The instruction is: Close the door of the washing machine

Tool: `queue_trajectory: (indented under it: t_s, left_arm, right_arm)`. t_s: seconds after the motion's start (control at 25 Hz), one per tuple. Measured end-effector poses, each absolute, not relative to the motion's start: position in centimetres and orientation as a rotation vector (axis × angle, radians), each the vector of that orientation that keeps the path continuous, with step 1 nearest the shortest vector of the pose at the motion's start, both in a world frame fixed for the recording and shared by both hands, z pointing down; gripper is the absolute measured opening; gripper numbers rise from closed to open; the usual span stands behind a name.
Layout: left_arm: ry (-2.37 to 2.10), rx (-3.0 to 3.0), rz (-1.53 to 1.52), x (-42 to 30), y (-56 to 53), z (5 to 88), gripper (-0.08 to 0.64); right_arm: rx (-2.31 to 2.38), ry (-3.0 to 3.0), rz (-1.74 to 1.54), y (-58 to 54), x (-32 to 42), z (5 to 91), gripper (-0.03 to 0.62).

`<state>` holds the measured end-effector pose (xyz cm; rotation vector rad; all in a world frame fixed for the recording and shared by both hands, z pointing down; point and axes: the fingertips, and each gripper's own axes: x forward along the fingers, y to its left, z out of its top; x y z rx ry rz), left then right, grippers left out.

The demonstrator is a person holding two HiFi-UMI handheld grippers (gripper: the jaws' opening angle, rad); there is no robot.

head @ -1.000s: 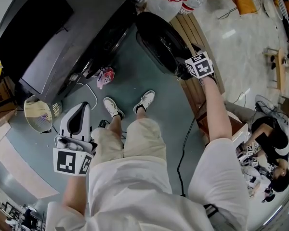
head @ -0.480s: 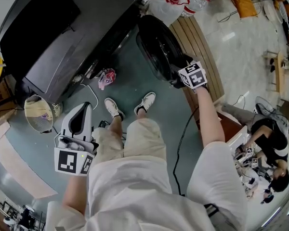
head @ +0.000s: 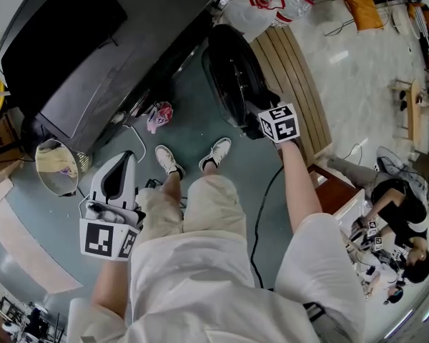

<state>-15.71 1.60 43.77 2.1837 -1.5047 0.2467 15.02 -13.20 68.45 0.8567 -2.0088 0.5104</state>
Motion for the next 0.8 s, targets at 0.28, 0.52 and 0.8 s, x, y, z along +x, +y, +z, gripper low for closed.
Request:
queue_trajectory:
  t_s: [0.28, 0.52, 0.8]
  left_arm:
    - [-1.512, 2.174, 0.246, -16.3, 1.6, 43.8, 0.006]
    - [-1.516, 2.161, 0.241, -16.6, 1.7, 43.9, 0.006]
    - [-1.524, 2.147, 0.232, -17.3, 2.0, 44.1, 0.006]
  right_arm:
    - [0.926, -2.025, 0.562, -12.4, 13.3, 68.4, 0.279]
    - [0.947, -2.056, 0.621, -11.5, 11.8, 67.9, 0.281]
    - [0.906, -2.101, 0.676, -10.1, 9.2, 67.4, 0.287]
